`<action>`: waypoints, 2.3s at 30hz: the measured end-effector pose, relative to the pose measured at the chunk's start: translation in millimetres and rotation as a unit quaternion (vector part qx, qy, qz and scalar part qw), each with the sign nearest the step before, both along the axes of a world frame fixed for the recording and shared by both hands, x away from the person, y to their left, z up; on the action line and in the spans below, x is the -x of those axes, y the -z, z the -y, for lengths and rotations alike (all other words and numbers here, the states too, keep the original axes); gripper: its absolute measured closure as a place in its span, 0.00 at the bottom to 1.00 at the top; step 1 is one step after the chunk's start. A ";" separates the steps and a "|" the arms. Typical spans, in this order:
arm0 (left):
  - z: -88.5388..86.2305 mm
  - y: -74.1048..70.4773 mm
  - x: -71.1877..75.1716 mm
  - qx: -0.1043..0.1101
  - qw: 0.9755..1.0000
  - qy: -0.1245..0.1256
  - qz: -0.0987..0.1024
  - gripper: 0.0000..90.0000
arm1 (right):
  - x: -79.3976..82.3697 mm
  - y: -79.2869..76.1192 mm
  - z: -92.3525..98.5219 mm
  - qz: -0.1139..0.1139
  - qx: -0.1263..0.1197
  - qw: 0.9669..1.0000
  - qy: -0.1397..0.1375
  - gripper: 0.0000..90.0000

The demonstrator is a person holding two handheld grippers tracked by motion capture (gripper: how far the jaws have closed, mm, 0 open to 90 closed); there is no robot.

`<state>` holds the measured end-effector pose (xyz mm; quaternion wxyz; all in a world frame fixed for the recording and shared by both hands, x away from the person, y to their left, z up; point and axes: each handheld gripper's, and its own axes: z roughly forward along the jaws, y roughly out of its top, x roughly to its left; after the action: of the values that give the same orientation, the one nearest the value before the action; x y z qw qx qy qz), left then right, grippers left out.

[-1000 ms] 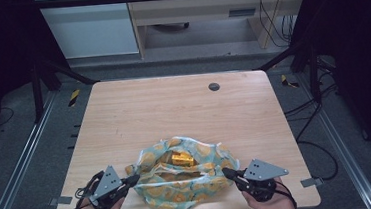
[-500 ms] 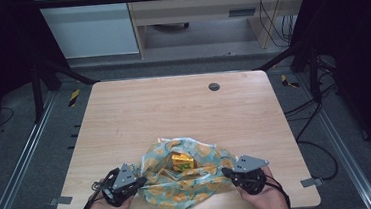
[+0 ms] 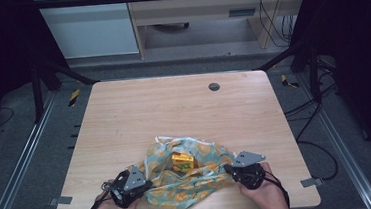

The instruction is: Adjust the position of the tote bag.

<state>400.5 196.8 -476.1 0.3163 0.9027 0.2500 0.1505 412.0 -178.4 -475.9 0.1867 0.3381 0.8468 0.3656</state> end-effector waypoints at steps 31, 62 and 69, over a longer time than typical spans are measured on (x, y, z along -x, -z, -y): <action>-1.5 6.7 -22.3 -0.039 0.998 -0.036 0.022 1.00 | -7.7 3.4 -11.4 -0.004 0.014 1.000 -0.006 1.00; 37.7 -56.9 -13.0 0.091 0.991 0.021 0.099 0.37 | -25.5 -76.8 -45.0 0.034 0.012 0.998 -0.050 0.31; 51.6 -27.7 -14.4 0.069 0.993 0.053 0.077 0.29 | -49.2 -52.4 -65.1 0.004 0.035 0.997 -0.070 0.23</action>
<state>414.9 145.2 -448.4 0.4039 0.8764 0.1863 0.1848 461.2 -113.3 -423.5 0.1758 0.2698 0.8800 0.3491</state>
